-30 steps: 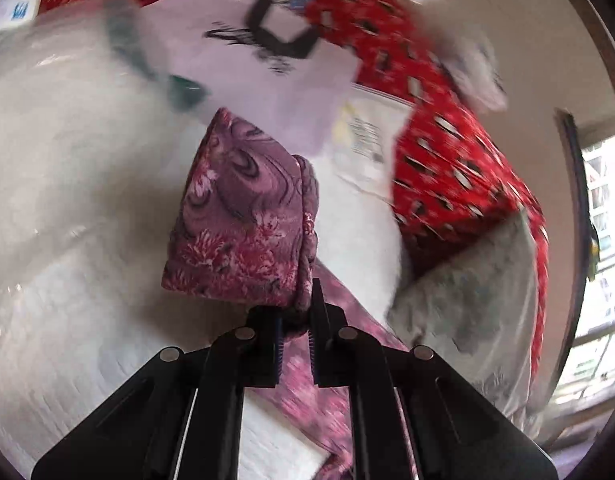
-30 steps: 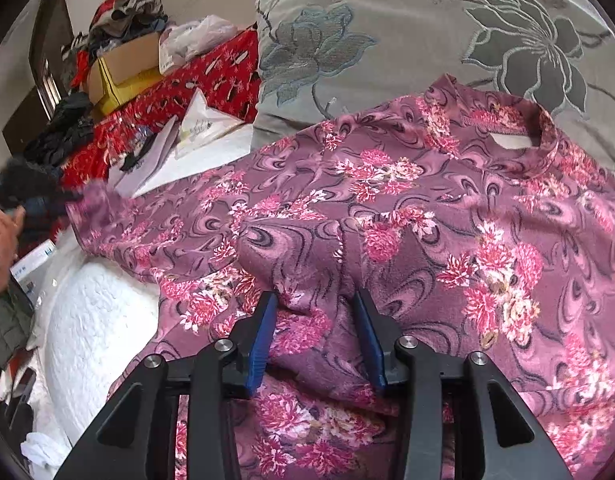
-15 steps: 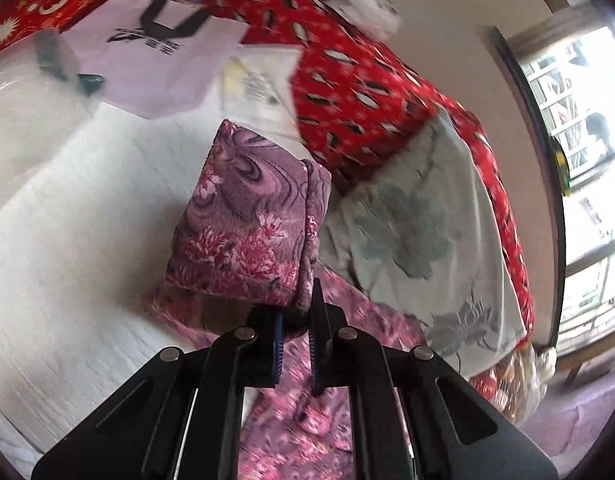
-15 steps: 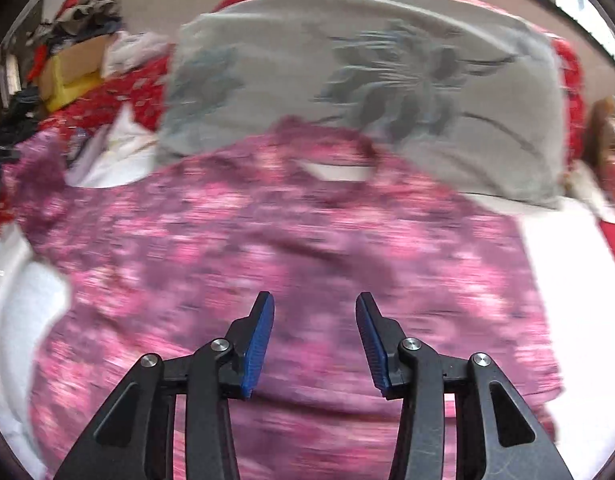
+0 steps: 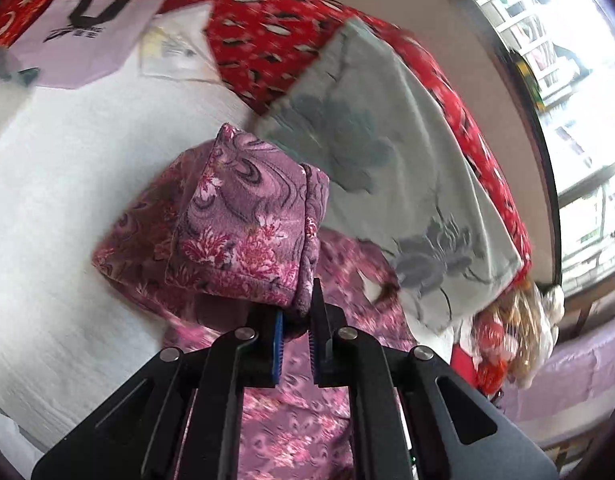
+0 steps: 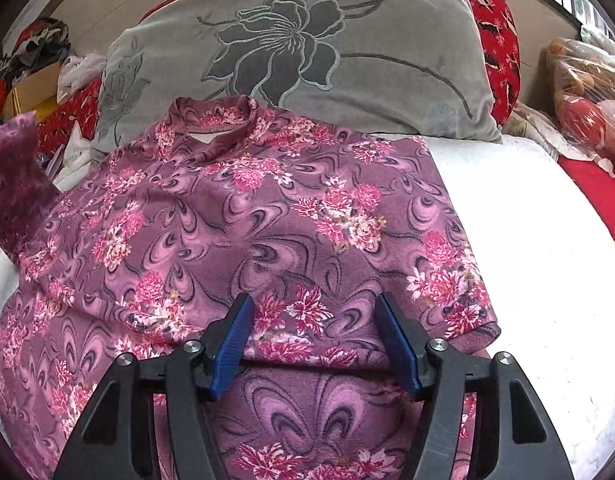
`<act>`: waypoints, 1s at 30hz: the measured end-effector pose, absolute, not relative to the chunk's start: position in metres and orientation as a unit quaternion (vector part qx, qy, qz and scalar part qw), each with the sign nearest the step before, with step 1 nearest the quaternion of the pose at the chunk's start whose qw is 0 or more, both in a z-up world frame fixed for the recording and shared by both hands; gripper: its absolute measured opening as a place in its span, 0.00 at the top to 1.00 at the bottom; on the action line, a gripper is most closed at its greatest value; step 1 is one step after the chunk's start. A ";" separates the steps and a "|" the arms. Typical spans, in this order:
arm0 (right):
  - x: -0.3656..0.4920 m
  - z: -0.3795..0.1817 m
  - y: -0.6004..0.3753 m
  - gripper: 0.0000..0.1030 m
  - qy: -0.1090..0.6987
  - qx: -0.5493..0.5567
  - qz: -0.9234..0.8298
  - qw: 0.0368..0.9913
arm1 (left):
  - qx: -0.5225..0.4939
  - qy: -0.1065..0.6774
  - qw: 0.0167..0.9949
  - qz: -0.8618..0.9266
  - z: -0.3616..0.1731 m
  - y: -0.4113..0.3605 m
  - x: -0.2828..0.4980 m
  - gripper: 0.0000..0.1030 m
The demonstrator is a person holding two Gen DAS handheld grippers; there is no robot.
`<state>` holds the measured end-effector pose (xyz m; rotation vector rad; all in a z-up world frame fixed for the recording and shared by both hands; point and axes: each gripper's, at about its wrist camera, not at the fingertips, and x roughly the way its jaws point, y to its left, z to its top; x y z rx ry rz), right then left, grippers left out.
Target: Fold small clothes
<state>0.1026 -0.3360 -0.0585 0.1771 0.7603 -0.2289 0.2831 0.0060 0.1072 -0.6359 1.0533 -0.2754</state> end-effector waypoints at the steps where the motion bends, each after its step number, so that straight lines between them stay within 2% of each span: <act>1: 0.103 -0.059 -0.337 0.37 0.368 0.090 -0.108 0.919 | -0.293 0.495 0.807 -0.135 0.107 -0.006 0.281 0.93; 9: 0.100 -0.059 -0.342 0.34 0.360 0.110 -0.092 0.922 | -0.254 0.535 0.787 -0.171 0.080 -0.088 0.274 0.93; 18: 0.098 -0.061 -0.344 0.31 0.356 0.121 -0.081 0.923 | -0.158 0.604 0.767 -0.152 0.000 -0.154 0.255 0.91; 20: 0.099 -0.061 -0.344 0.31 0.356 0.120 -0.081 0.923 | -0.143 0.600 0.771 -0.160 -0.003 -0.155 0.250 0.87; 22: 0.099 -0.061 -0.344 0.30 0.357 0.119 -0.082 0.923 | -0.145 0.598 0.766 -0.184 0.001 -0.147 0.244 0.78; 23: 0.099 -0.061 -0.344 0.30 0.357 0.119 -0.081 0.923 | -0.152 0.599 0.762 -0.195 0.004 -0.141 0.242 0.70; 25: 0.099 -0.061 -0.344 0.29 0.358 0.120 -0.080 0.923 | -0.170 0.591 0.760 -0.210 0.014 -0.119 0.233 0.63; 26: 0.100 -0.060 -0.344 0.29 0.359 0.121 -0.078 0.922 | -0.178 0.586 0.762 -0.211 0.019 -0.104 0.230 0.54; 27: 0.101 -0.059 -0.345 0.29 0.362 0.123 -0.077 0.921 | -0.192 0.574 0.768 -0.210 0.024 -0.083 0.226 0.51; 30: 0.110 -0.048 -0.342 0.29 0.389 0.123 -0.089 0.909 | -0.229 0.552 0.780 -0.185 0.024 -0.029 0.223 0.51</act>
